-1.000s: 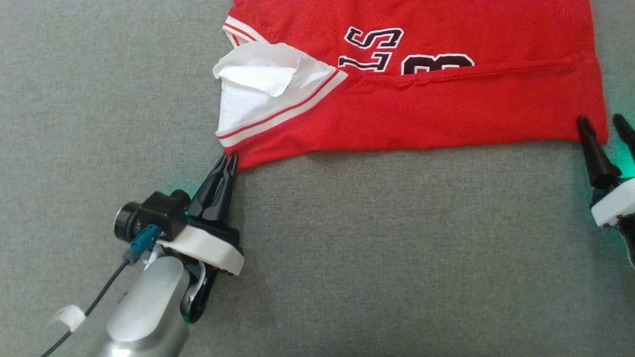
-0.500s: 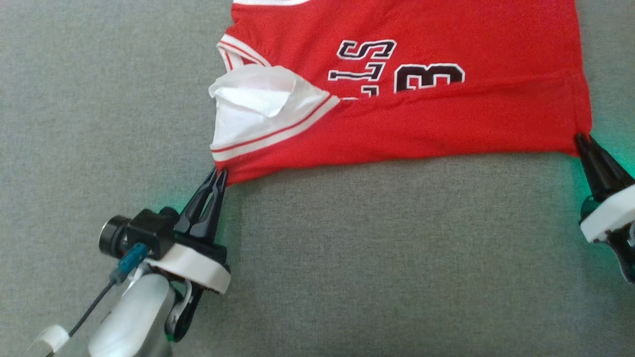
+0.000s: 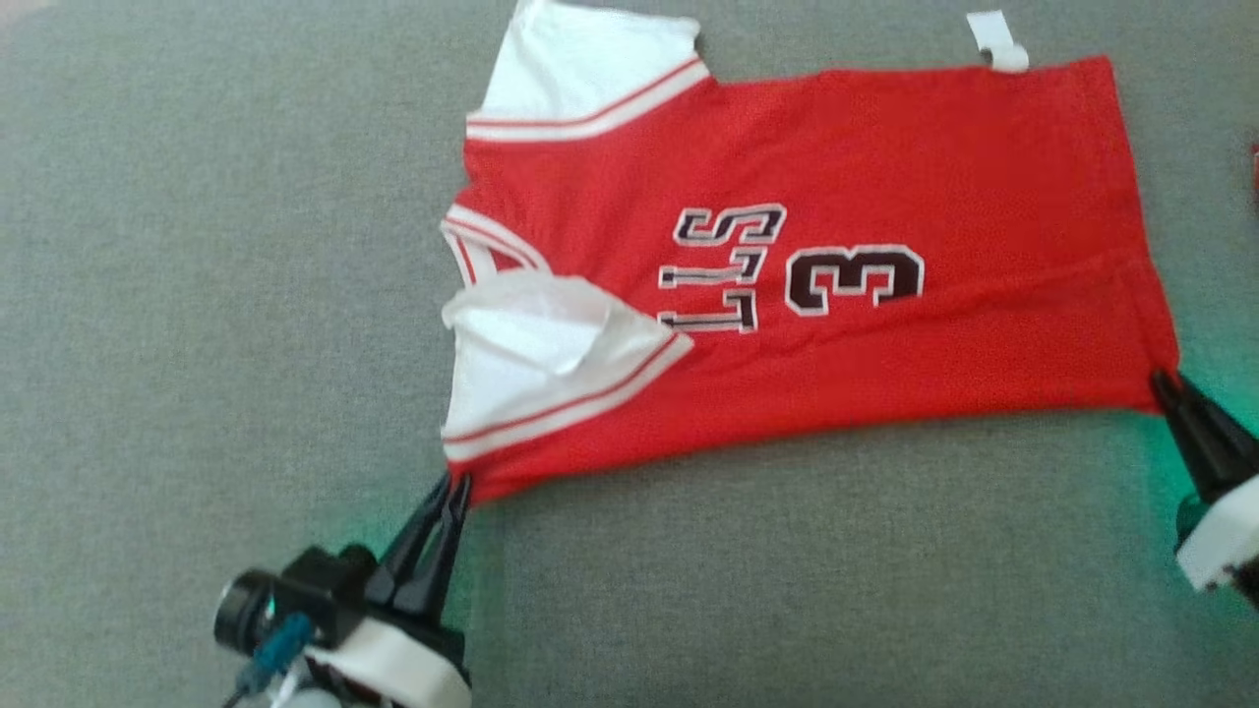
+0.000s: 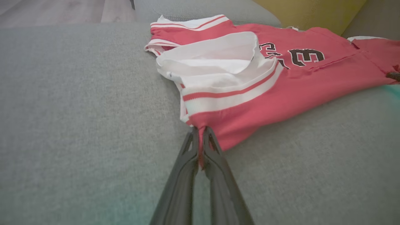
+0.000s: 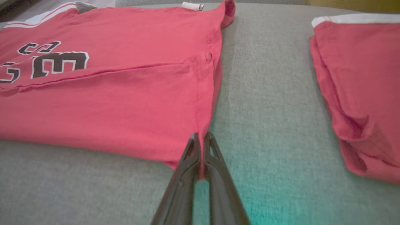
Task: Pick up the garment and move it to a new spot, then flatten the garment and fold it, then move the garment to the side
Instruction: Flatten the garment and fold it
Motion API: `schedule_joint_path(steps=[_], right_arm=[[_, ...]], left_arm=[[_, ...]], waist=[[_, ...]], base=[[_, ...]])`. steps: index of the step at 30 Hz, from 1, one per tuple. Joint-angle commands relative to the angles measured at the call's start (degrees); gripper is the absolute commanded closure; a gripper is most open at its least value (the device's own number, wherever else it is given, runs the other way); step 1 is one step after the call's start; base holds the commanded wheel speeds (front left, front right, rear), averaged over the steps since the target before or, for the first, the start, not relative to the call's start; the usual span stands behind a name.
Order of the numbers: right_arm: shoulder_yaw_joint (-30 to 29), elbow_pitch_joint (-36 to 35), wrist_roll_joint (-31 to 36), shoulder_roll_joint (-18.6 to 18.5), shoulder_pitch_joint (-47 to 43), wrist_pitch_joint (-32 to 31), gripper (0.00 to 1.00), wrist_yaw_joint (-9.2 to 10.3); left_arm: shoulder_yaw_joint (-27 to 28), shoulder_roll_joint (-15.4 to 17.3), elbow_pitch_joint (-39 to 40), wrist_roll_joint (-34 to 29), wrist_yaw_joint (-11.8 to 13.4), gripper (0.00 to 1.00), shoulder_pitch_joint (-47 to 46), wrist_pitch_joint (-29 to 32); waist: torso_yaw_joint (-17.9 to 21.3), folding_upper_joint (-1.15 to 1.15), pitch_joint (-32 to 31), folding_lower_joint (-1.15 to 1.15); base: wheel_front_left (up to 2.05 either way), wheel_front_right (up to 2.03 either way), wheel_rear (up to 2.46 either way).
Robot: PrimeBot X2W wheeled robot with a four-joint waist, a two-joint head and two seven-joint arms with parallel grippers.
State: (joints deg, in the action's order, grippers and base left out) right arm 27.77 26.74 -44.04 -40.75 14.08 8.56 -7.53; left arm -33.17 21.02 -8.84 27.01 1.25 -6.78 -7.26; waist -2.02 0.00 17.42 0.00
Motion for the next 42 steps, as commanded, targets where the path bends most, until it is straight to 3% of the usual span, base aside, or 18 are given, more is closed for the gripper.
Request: schedule_joint_path(steps=[1, 9, 18, 19, 20, 21, 26, 32, 38, 42], right_arm=[[-0.6, -1.2, 0.8, -3.1, -2.9, 0.6, 1.00, 0.04], [-4.6, -5.0, 2.3, -4.0, -10.3, -0.7, 1.00, 0.04], [-9.5, -10.0, 4.4, -2.6, -17.4, -2.5, 1.00, 0.04], [-9.8, -10.3, 4.5, -2.3, -17.6, -2.5, 0.73, 0.04], [-10.0, -10.5, 4.5, -2.0, -17.8, -2.6, 0.20, 0.04], [-10.8, -10.9, 4.7, -1.3, -17.8, -2.4, 0.00, 0.04], [-14.7, -12.4, 7.2, 0.1, -17.4, 0.4, 0.00, 0.04], [-17.3, -15.0, 10.4, 2.9, -15.6, 2.0, 0.00, 0.04], [-17.5, -19.2, 13.9, 5.8, -12.2, 0.9, 0.00, 0.04], [-16.3, -21.1, 14.9, 6.4, -9.4, 0.3, 0.00, 0.04]], left_arm=[[1.9, 1.9, 2.6, 0.6, 1.0, 1.00, 1.0, 0.2], [1.3, 3.7, 8.0, 0.8, 2.7, 1.00, 6.0, 1.3], [0.5, 3.7, 7.7, 1.6, 1.9, 1.00, 6.5, 1.3], [0.2, 3.6, 7.3, 1.8, 1.5, 1.00, 6.4, 1.5], [0.2, 3.6, 6.9, 2.0, 1.3, 0.71, 6.2, 1.4], [0.3, 3.3, 6.3, 2.4, 1.1, 0.00, 5.8, 1.2], [1.0, 3.7, 6.5, 1.7, 1.2, 0.00, 3.1, 0.5], [2.7, 6.1, 8.7, 1.3, -0.9, 0.00, -4.3, 2.8], [4.0, 9.1, 9.7, 2.5, -6.1, 0.00, -21.0, 11.4], [3.3, 11.1, 7.3, 6.4, -8.2, 0.00, -32.7, 19.0]], waist=[[0.0, 0.00, -0.6, 0.00], [-0.6, 0.00, -2.1, 0.00], [-0.4, 0.00, -3.0, 0.00], [-0.4, 0.00, -3.2, 0.00], [-0.3, 0.00, -3.2, 0.00], [-0.1, 0.00, -3.3, 0.00], [0.5, 0.00, -3.2, 0.00], [1.4, 0.00, -1.4, 0.00], [3.9, 0.00, 3.4, 0.00], [6.4, 0.00, 6.5, 0.00]], base=[[0.00, 0.00, 0.00], [0.00, 0.00, 0.00], [0.00, 0.00, 0.00], [0.00, 0.00, 0.00], [0.00, 0.00, 0.00], [0.00, 0.00, 0.00], [0.00, 0.00, 0.00], [0.00, 0.00, 0.00], [0.00, 0.00, 0.00], [0.00, 0.00, 0.00]])
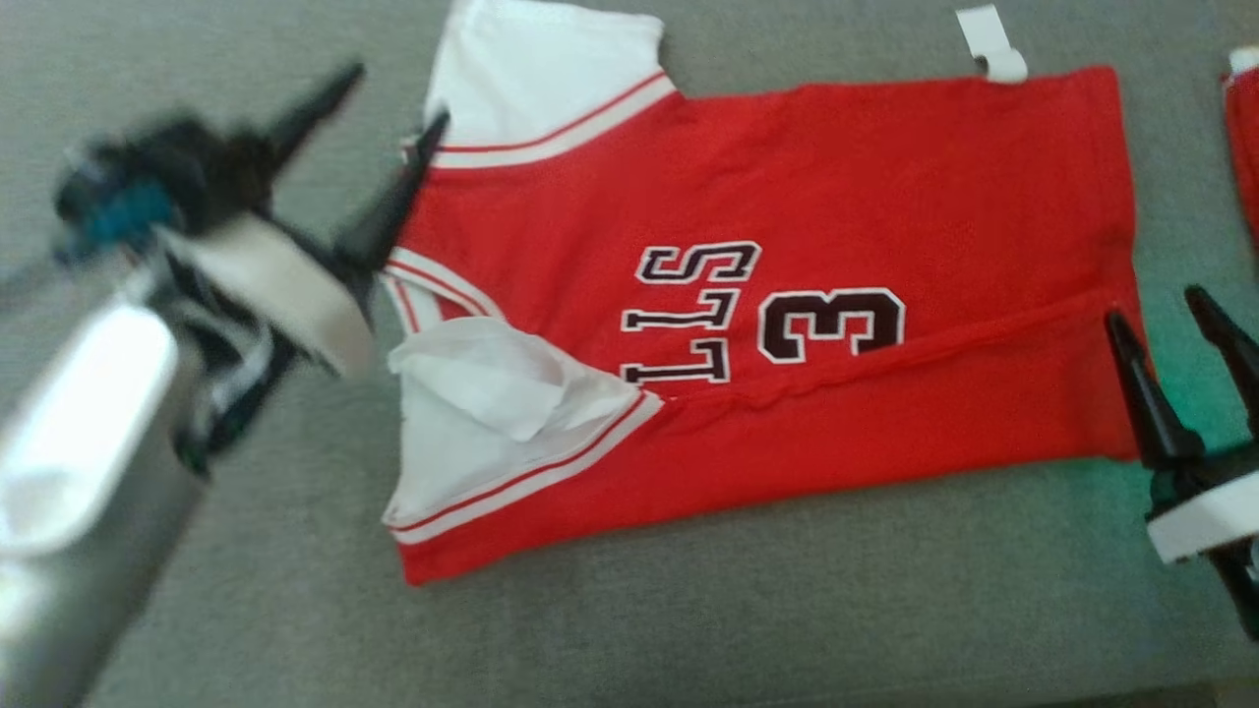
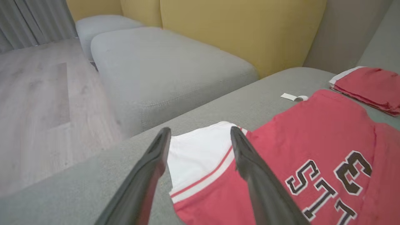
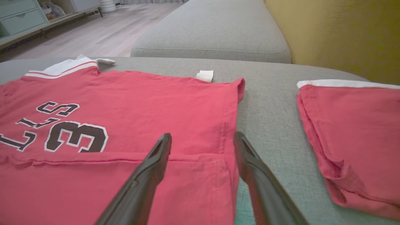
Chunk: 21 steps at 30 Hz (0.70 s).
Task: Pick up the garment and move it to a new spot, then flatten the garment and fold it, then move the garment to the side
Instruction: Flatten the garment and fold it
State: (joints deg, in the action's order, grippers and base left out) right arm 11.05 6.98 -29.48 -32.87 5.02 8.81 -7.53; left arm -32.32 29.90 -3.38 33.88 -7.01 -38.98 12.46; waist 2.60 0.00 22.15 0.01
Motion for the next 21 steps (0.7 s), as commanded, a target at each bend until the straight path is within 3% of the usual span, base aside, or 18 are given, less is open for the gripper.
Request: schedule_joint_path(steps=[1, 7, 12, 21], right_arm=[[0.5, -1.7, 0.6, -1.3, 0.2, -0.1, 0.00, 0.04], [1.4, -2.0, 1.0, -0.6, 3.1, 0.2, 0.00, 0.04], [2.2, -1.1, 1.2, 0.4, 4.8, 1.0, 0.00, 0.04], [5.4, 1.4, 0.5, 1.6, 8.7, 2.6, 0.00, 0.04]], left_arm=[[2.1, 2.6, 0.9, 1.2, -0.1, 0.00, -3.2, 1.2], [-2.3, 6.4, -4.4, 10.4, -0.4, 0.00, -16.4, 13.5], [-5.2, 9.3, -10.3, 15.0, -0.5, 0.00, -24.0, 20.4], [-10.3, 13.1, -17.6, 16.1, -0.5, 0.00, -31.6, 22.6]], waist=[[2.4, 0.00, 2.5, -0.01], [5.9, 0.00, 6.9, -0.01], [8.1, 0.00, 9.8, -0.01], [11.7, 0.00, 13.1, -0.01]], base=[[0.00, 0.00, 0.00], [0.00, 0.00, 0.00], [0.00, 0.00, 0.00], [0.00, 0.00, 0.00]])
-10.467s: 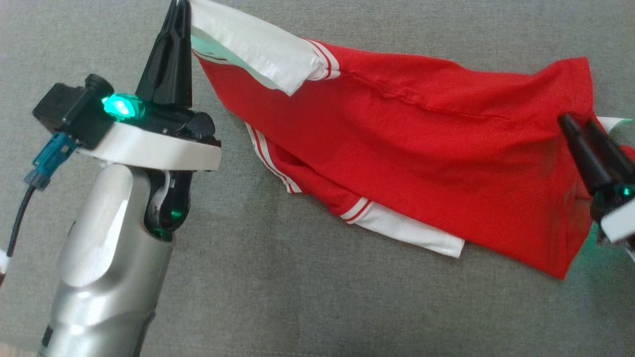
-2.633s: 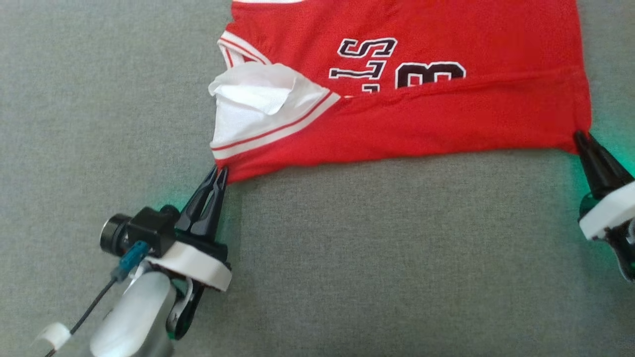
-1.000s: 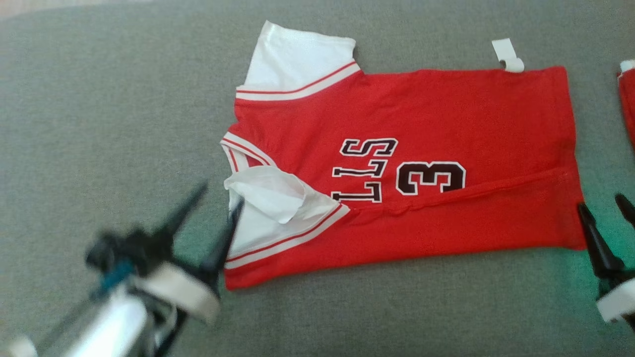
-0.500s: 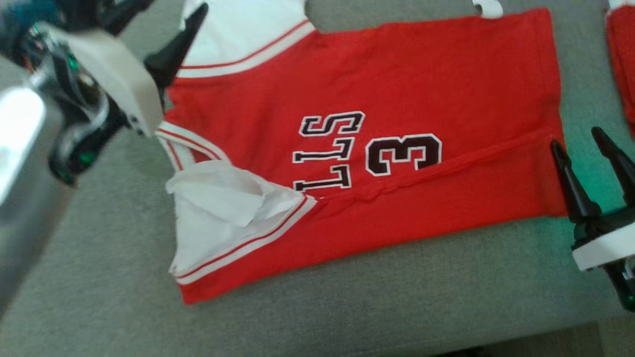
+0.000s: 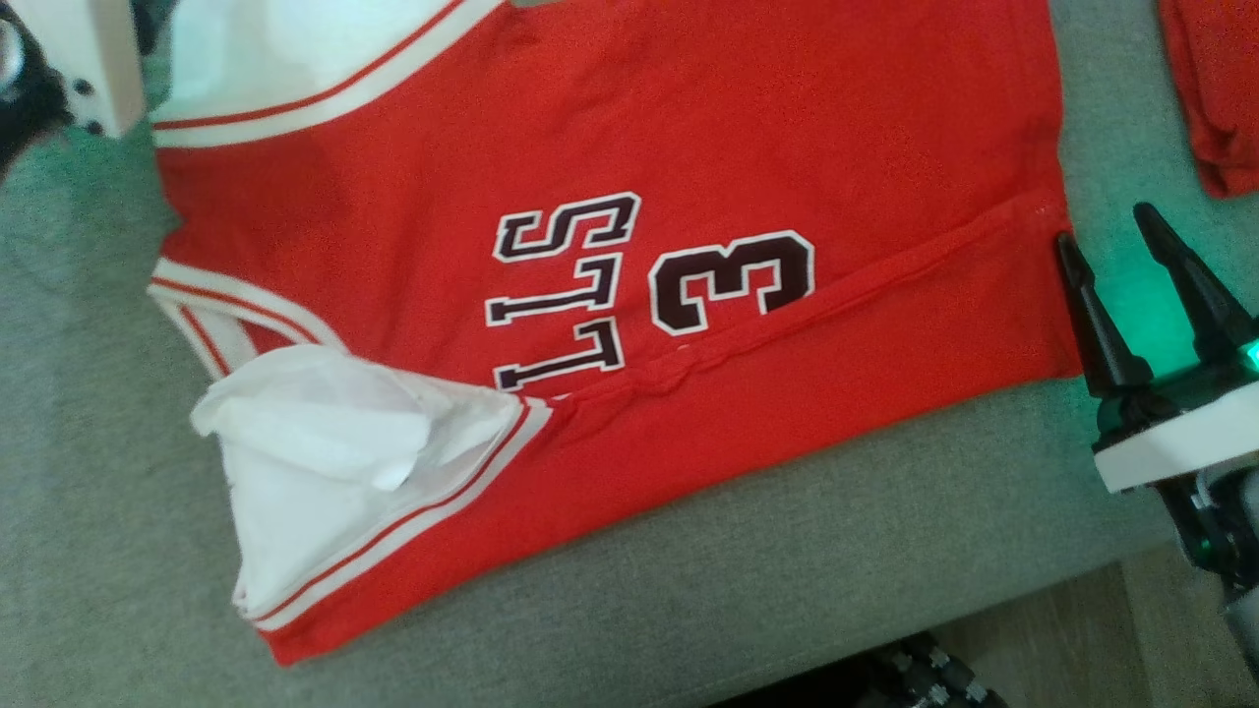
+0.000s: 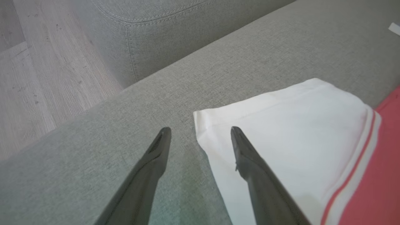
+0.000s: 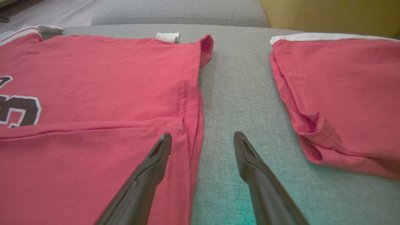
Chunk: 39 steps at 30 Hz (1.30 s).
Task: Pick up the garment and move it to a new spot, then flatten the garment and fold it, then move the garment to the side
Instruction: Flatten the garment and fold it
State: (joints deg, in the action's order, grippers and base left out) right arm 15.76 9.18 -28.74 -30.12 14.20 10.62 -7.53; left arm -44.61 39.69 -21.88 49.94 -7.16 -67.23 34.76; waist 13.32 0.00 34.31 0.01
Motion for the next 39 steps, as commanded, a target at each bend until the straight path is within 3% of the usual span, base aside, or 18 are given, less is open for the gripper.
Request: schedule_joint_path(steps=[1, 22, 24, 26, 28, 29, 34, 39], right_arm=[[0.9, -0.5, -0.4, -1.2, -0.2, 1.0, 0.00, 0.04], [4.1, 3.3, -2.0, -1.3, 3.2, 3.2, 0.00, 0.04], [4.1, 3.4, -2.1, -1.5, 3.4, 3.3, 0.00, 0.04], [4.0, 3.5, -2.2, -1.7, 3.6, 3.3, 0.00, 0.04], [4.1, 3.6, -2.3, -1.8, 3.9, 3.4, 0.00, 0.04], [4.1, 3.5, -2.4, -1.9, 4.1, 3.4, 0.00, 0.04], [3.9, 1.7, -5.1, -3.5, 6.9, 2.1, 0.00, 0.04], [4.7, -1.0, -8.8, -7.2, 13.1, -4.1, 0.00, 0.04]], left_arm=[[1.5, 3.5, 0.3, 0.2, -0.3, 0.00, -4.0, 0.2], [-8.0, 6.3, -3.9, 4.2, -0.3, 0.00, -10.3, -0.4], [-9.1, 6.6, -3.5, 4.9, -0.3, 0.12, -10.9, -0.2], [-9.9, 6.9, -3.3, 5.4, -0.3, 0.64, -11.5, -0.4], [-10.6, 7.2, -3.0, 6.0, -0.3, 0.93, -12.0, -0.9], [-10.9, 7.4, -2.9, 6.4, -0.3, 1.00, -12.2, -1.2], [-12.7, 7.9, -1.8, 8.9, -0.3, 1.00, -13.1, -2.8], [-15.1, 8.1, -0.5, 9.2, -0.3, 1.00, -14.5, -4.5]], waist=[[1.3, 0.00, 1.2, -0.01], [3.8, 0.00, 3.7, -0.01], [3.7, 0.00, 3.9, -0.01], [3.7, 0.00, 4.1, -0.01], [3.6, 0.00, 4.3, -0.01], [3.6, 0.00, 4.4, -0.01], [2.8, 0.00, 4.0, -0.01], [1.3, 0.00, 3.4, -0.01]], base=[[0.00, 0.00, 0.00], [0.00, 0.00, 0.00], [0.00, 0.00, 0.00], [0.00, 0.00, 0.00], [0.00, 0.00, 0.00], [0.00, 0.00, 0.00], [0.00, 0.00, 0.00], [0.00, 0.00, 0.00]])
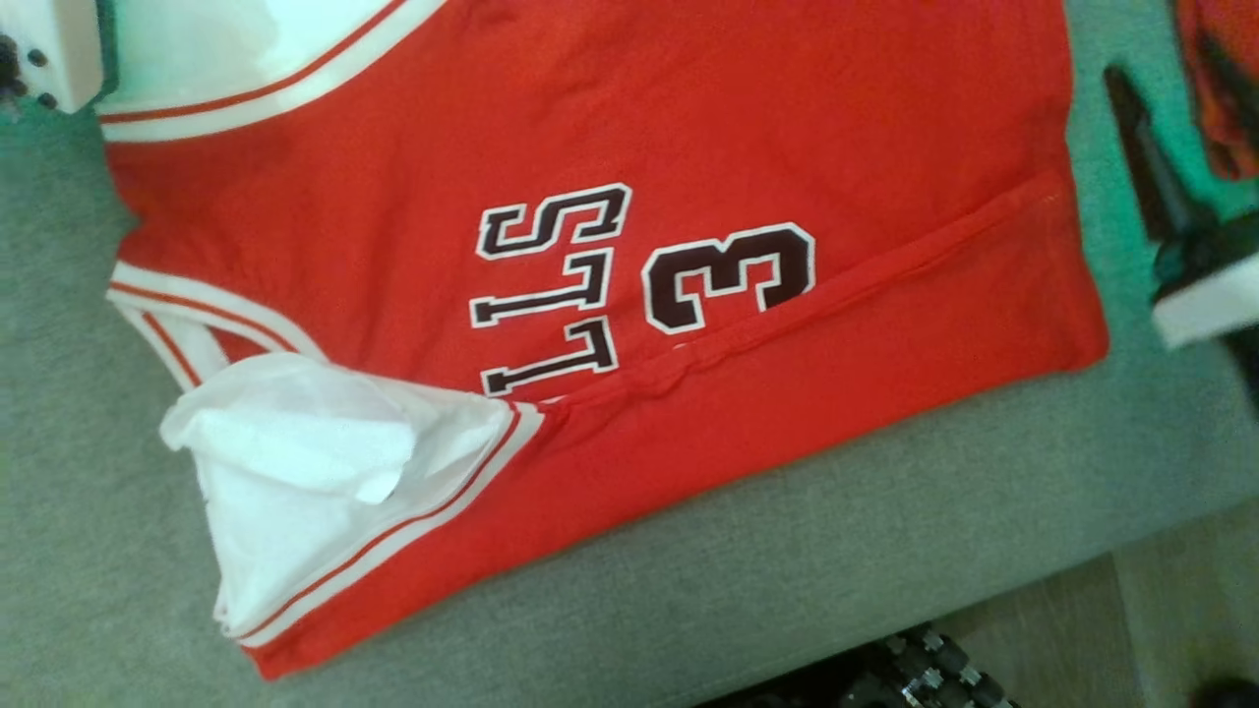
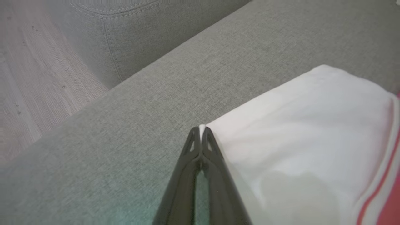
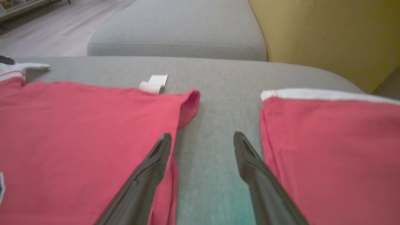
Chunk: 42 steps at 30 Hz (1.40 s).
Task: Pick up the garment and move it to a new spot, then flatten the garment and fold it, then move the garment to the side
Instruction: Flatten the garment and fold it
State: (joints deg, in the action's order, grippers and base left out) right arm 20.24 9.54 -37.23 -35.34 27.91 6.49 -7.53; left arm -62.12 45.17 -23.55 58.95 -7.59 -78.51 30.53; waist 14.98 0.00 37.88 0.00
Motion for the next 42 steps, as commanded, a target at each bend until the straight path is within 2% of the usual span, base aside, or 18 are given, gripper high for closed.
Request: schedule_joint_path(steps=[1, 6, 10, 21, 23, 25, 26, 27, 29, 31, 37, 42], right_arm=[[0.4, -1.5, -1.0, -2.7, 1.0, -1.6, 0.00, 0.04], [2.4, 1.0, -2.6, -5.2, 9.5, -9.6, 0.00, 0.04], [5.1, 6.8, -2.8, -5.7, 16.5, -13.5, 0.00, 0.04], [11.2, 15.6, -4.3, -7.0, 22.0, -14.4, 0.01, 0.04], [12.2, 16.4, -4.8, -7.4, 22.4, -14.2, 0.13, 0.04], [13.4, 16.8, -5.4, -7.8, 22.9, -14.2, 0.18, 0.04], [14.0, 16.9, -5.7, -8.0, 23.2, -14.2, 0.29, 0.04], [14.8, 17.0, -6.1, -8.2, 23.4, -14.4, 0.52, 0.04], [16.0, 17.0, -7.0, -8.6, 23.8, -15.0, 0.69, 0.04], [17.0, 16.8, -7.7, -9.1, 24.3, -15.0, 1.00, 0.04], [18.7, 16.2, -8.6, -10.2, 26.2, -12.3, 1.00, 0.04], [19.0, 16.4, -9.0, -10.0, 28.9, -8.7, 1.00, 0.04]], left_arm=[[2.0, 2.4, 1.6, 0.3, 0.1, 1.00, -3.6, -0.7], [-0.6, 1.3, 3.7, 0.3, 0.1, 1.00, -6.1, -2.3], [-3.3, 0.7, 5.6, 0.6, 0.1, 1.00, -8.5, -3.6], [-7.7, 1.0, 7.0, 2.0, 0.1, 1.00, -11.3, -6.0], [-8.3, 1.1, 7.0, 2.3, 0.1, 1.00, -11.7, -6.2], [-8.7, 1.2, 7.0, 2.6, 0.1, 1.00, -12.0, -6.4], [-8.9, 1.2, 7.0, 2.8, 0.1, 1.00, -12.1, -6.6], [-9.1, 1.2, 6.9, 3.0, 0.1, 1.00, -12.2, -6.6], [-9.4, 1.2, 6.7, 3.3, 0.1, 1.00, -12.4, -6.7], [-9.7, 1.3, 6.5, 3.6, 0.1, 1.00, -12.5, -6.9], [-10.3, 1.5, 5.7, 2.2, 0.1, 1.00, -12.8, -9.8], [-10.6, 2.0, 4.1, -1.7, 0.1, 1.00, -14.1, -16.2]], waist=[[-0.8, 0.00, -0.1, 0.00], [-3.6, 0.00, 0.5, 0.00], [-6.2, 0.00, 1.3, 0.00], [-9.0, 0.00, 1.6, 0.00], [-9.3, 0.00, 1.6, 0.00], [-9.4, 0.00, 1.6, 0.00], [-9.4, 0.00, 1.7, 0.00], [-9.5, 0.00, 1.7, 0.00], [-9.6, 0.00, 1.7, 0.00], [-9.7, 0.00, 1.6, 0.00], [-9.9, 0.00, 0.7, 0.00], [-9.8, 0.00, -0.2, 0.00]], base=[[0.00, 0.00, 0.00], [0.00, 0.00, 0.00], [0.00, 0.00, 0.00], [0.00, 0.00, 0.00], [0.00, 0.00, 0.00], [0.00, 0.00, 0.00], [0.00, 0.00, 0.00], [0.00, 0.00, 0.00], [0.00, 0.00, 0.00], [0.00, 0.00, 0.00], [0.00, 0.00, 0.00], [0.00, 0.00, 0.00]])
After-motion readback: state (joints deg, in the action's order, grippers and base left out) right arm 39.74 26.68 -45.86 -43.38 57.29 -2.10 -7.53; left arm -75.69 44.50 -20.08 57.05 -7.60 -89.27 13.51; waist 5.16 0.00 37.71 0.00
